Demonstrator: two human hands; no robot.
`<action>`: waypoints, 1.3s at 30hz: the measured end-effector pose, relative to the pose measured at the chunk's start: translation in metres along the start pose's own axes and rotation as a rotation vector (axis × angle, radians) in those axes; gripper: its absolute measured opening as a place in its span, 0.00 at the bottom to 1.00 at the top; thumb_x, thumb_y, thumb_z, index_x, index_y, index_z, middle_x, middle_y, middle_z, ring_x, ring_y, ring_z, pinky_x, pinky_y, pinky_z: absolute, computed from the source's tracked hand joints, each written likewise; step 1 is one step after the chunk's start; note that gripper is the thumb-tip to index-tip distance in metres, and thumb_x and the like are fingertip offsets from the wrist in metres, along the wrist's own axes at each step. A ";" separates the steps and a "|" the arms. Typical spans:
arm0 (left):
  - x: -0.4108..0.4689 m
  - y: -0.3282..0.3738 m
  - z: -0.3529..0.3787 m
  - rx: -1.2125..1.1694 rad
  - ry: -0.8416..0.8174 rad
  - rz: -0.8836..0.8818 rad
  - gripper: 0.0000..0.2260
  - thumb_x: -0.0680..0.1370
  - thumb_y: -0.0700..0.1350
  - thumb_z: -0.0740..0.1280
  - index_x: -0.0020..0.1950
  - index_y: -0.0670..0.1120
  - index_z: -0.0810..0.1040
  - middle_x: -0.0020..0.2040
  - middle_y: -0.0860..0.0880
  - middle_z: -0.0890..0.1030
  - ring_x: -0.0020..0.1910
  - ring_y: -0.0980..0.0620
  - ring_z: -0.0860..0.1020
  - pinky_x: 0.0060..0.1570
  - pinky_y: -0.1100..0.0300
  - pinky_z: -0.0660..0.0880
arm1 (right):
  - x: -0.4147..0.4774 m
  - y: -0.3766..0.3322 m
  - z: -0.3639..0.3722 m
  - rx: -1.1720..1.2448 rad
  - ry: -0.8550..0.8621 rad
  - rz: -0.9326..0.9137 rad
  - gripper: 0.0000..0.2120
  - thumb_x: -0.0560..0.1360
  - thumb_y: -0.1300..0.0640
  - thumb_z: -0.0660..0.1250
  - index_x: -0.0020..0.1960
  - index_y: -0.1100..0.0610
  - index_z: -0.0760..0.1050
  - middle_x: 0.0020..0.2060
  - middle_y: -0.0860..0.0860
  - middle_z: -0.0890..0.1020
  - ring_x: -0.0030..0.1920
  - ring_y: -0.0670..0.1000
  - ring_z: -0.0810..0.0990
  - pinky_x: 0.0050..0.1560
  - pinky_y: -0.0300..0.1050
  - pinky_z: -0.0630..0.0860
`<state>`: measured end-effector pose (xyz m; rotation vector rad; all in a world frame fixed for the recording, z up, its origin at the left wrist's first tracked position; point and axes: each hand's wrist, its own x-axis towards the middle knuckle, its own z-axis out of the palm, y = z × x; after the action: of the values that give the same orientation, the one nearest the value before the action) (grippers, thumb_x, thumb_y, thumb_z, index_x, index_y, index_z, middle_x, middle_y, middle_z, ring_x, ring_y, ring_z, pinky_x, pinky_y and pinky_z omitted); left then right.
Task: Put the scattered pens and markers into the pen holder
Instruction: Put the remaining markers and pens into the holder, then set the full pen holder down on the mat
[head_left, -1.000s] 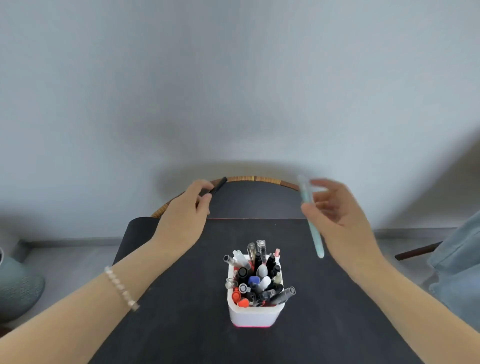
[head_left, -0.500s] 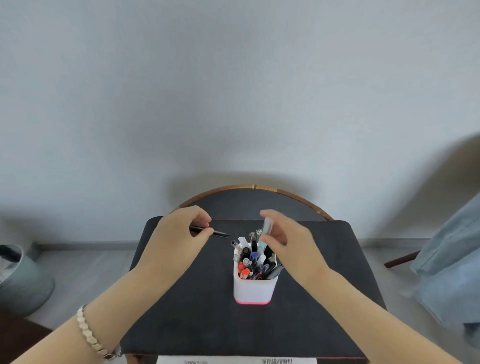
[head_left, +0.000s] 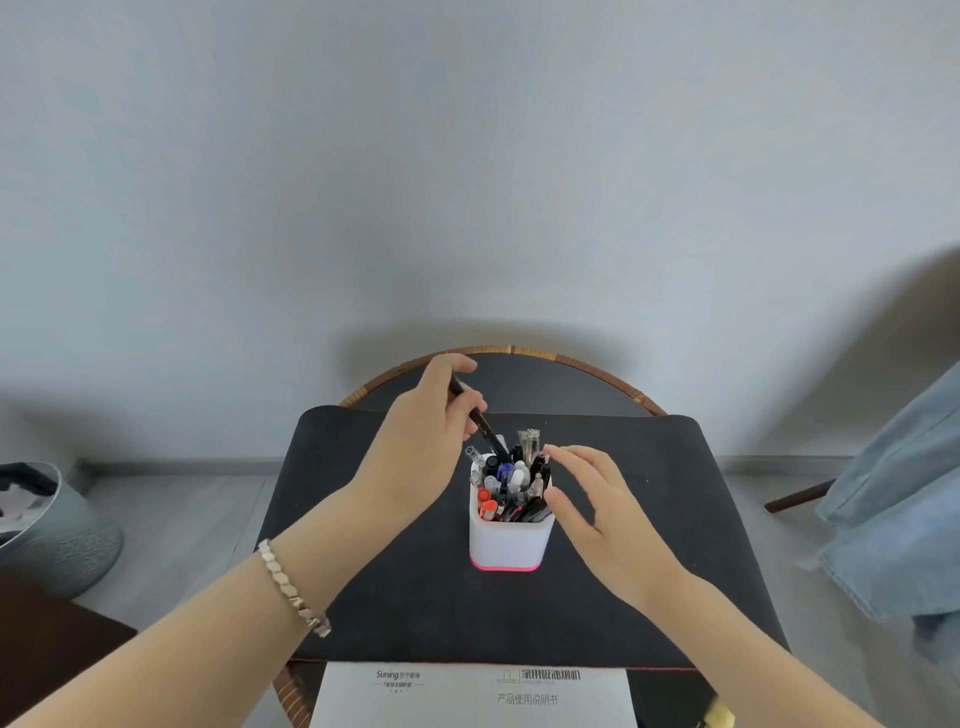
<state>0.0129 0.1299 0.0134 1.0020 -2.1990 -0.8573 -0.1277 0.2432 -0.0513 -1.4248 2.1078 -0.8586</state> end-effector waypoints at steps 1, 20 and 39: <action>0.002 0.001 0.002 0.041 -0.042 0.009 0.12 0.80 0.41 0.56 0.64 0.45 0.67 0.43 0.52 0.77 0.39 0.57 0.77 0.46 0.69 0.75 | -0.002 0.000 -0.002 0.003 -0.010 0.010 0.22 0.77 0.51 0.59 0.70 0.46 0.60 0.71 0.44 0.62 0.69 0.44 0.63 0.68 0.37 0.63; -0.027 -0.038 0.048 0.093 -0.255 -0.108 0.39 0.72 0.59 0.65 0.74 0.58 0.42 0.76 0.60 0.45 0.75 0.59 0.45 0.73 0.56 0.46 | 0.012 0.016 0.014 0.051 -0.242 0.157 0.50 0.68 0.54 0.73 0.75 0.50 0.39 0.76 0.46 0.52 0.74 0.50 0.58 0.73 0.49 0.61; 0.033 -0.087 0.011 -0.180 -0.205 -0.266 0.37 0.59 0.34 0.79 0.58 0.55 0.63 0.50 0.58 0.75 0.53 0.55 0.76 0.46 0.72 0.69 | 0.055 0.022 0.002 -0.052 -0.258 0.082 0.27 0.71 0.61 0.70 0.68 0.51 0.66 0.66 0.50 0.71 0.64 0.47 0.71 0.63 0.41 0.69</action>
<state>0.0246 0.0629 -0.0502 1.1780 -2.1339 -1.3066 -0.1606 0.1970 -0.0692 -1.3829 1.9892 -0.5592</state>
